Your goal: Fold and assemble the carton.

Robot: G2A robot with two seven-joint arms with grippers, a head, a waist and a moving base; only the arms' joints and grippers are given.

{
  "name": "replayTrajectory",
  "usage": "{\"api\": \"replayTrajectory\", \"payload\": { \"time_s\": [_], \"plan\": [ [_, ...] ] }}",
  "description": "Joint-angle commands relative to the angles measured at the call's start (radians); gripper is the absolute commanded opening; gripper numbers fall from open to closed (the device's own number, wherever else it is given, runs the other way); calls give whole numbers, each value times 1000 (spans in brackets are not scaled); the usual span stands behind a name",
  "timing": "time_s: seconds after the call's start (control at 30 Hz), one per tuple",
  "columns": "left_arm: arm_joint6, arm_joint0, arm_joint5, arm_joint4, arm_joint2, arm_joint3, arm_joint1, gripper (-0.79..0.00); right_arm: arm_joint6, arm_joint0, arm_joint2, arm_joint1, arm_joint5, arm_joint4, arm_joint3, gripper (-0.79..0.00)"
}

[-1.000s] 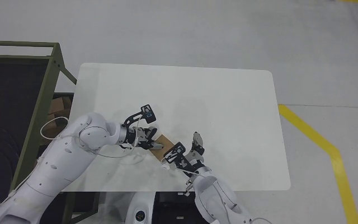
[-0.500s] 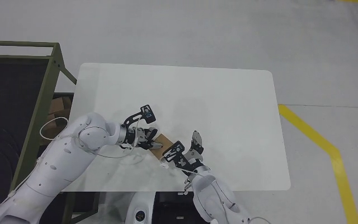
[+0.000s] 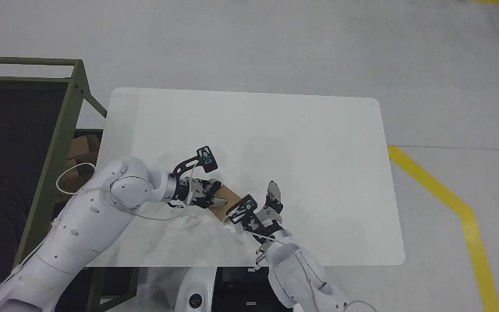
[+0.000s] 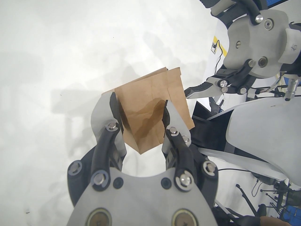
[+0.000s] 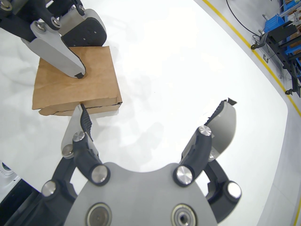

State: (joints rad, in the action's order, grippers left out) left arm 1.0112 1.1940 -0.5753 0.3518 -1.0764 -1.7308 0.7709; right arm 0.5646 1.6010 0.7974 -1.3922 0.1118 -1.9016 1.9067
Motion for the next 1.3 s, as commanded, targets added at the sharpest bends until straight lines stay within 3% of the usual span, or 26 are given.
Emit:
{"api": "replayTrajectory", "payload": {
  "time_s": [0.0, 0.17, 0.63, 1.27],
  "plan": [
    [0, -1, -2, -1, 1, 2, 0, -400, 5, -3, 1, -2, 1, 0, -4, 0],
    [1, -3, -1, -5, 2, 5, 0, -354, 11, -9, -2, -6, 1, -1, -9, 0],
    [13, -5, -21, -28, 3, 10, -1, -394, 14, 4, 1, -11, -1, -19, 1, 0],
    [26, 23, -44, -86, -35, 23, -15, -305, 44, -20, -11, -29, 12, -25, -15, 0]
  ]
}}
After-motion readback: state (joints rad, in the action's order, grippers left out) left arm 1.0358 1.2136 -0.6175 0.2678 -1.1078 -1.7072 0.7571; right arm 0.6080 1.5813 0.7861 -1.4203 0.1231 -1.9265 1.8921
